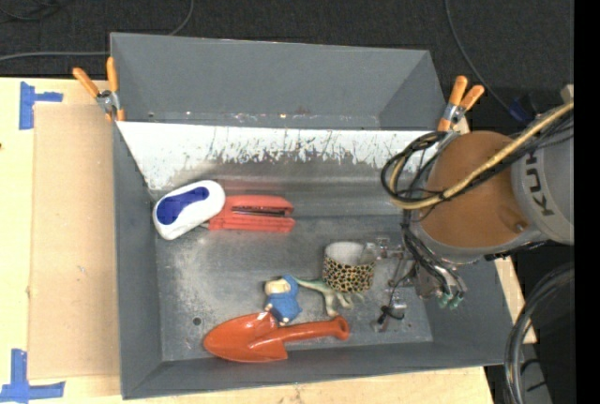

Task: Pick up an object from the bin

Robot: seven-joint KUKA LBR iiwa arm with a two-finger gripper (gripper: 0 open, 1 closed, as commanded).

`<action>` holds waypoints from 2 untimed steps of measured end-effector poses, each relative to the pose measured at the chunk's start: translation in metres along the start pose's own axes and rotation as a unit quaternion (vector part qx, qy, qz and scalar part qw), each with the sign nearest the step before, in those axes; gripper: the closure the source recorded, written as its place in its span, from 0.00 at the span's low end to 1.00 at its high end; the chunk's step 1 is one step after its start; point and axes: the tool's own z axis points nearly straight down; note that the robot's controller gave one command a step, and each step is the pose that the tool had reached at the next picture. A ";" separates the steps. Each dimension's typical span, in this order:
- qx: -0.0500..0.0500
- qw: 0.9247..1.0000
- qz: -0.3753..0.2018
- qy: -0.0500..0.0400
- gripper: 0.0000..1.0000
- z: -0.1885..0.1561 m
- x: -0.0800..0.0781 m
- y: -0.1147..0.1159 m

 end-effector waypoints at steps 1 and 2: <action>0.000 1.000 -0.002 -0.004 0.00 -0.004 -0.001 0.001; 0.000 0.999 -0.032 -0.010 0.00 0.055 0.019 0.040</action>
Offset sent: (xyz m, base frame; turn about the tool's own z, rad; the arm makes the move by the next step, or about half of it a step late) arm -0.0238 0.0401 -0.0573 -0.0642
